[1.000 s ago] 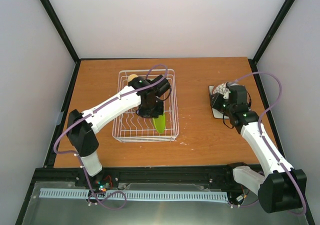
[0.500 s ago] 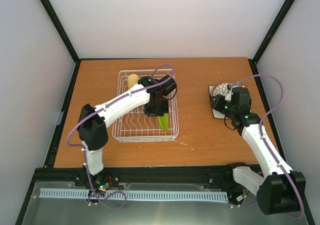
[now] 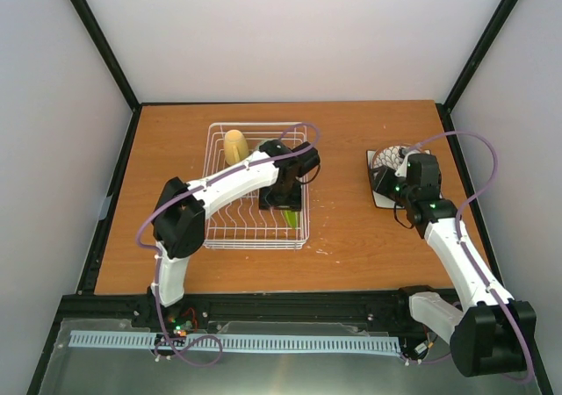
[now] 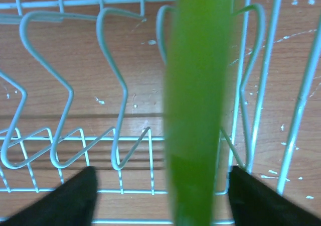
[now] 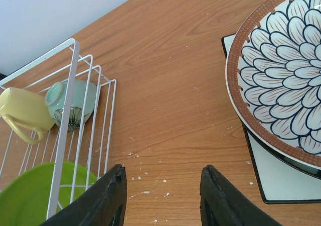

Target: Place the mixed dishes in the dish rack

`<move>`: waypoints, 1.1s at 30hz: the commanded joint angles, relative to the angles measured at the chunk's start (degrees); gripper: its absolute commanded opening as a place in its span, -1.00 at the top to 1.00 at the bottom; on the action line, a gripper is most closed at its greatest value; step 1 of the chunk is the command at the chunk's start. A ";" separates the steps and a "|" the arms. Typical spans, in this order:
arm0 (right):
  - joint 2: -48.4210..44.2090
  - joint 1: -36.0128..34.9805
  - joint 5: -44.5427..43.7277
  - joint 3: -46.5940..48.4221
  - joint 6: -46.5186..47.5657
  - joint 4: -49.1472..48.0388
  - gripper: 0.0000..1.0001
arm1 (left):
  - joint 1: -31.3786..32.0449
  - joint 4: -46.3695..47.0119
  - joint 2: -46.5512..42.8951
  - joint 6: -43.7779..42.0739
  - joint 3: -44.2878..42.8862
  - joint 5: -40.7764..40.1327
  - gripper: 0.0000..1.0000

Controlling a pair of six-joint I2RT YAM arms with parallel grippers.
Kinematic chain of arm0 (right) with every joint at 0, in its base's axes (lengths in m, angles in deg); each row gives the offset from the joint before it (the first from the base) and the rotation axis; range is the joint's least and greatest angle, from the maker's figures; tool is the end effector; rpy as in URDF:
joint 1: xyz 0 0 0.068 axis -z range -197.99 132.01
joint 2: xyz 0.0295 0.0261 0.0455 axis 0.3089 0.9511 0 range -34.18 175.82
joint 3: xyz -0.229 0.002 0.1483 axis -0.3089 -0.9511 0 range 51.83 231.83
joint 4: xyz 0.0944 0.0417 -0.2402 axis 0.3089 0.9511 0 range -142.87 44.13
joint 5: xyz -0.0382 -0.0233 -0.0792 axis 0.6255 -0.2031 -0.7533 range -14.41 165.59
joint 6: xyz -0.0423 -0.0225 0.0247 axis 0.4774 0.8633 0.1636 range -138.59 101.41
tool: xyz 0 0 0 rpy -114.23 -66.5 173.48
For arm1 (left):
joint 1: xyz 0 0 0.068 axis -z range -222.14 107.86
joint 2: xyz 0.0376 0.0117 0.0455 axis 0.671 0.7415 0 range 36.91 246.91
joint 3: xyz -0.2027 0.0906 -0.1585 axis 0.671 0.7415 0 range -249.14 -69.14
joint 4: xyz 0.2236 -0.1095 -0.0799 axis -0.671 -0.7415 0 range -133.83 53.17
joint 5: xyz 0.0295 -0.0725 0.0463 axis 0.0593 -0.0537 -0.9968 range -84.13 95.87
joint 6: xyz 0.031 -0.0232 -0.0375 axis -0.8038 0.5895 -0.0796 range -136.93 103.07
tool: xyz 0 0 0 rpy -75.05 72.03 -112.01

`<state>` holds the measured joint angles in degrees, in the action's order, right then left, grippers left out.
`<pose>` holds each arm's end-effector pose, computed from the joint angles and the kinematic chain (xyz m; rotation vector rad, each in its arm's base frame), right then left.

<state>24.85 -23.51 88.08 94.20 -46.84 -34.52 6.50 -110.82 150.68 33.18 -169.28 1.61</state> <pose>0.2233 0.0292 0.2647 0.3135 2.2006 0.5678 0.2552 -0.2860 0.2462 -0.0415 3.0579 0.0259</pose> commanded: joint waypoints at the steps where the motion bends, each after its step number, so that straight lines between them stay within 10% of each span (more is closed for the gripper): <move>1: 0.09 0.49 0.67 -0.75 0.89 -1.25 0.17 | 1.17 -1.41 0.74 -0.67 -4.45 -0.96 -0.88; 13: 0.00 3.03 0.47 -1.28 0.86 -0.30 0.17 | 2.42 -1.33 -4.22 -1.41 -15.47 -8.65 -1.00; 19: 3.83 19.18 11.32 -5.24 -1.73 -1.31 0.18 | 0.74 10.33 -18.54 -7.91 -11.97 -16.71 -0.99; 25: 10.39 29.25 18.18 -6.31 -1.49 -2.50 0.19 | -18.85 48.76 -41.64 -20.45 21.88 11.93 -0.99; 33: 14.43 34.27 18.37 -0.69 -2.24 -0.98 0.14 | -24.10 53.00 -34.26 -31.99 18.16 26.55 -0.99</move>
<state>38.09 9.23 105.04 89.48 -48.39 -35.68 -17.21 -64.24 111.41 8.65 -148.15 17.26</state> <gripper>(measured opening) 0.426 0.997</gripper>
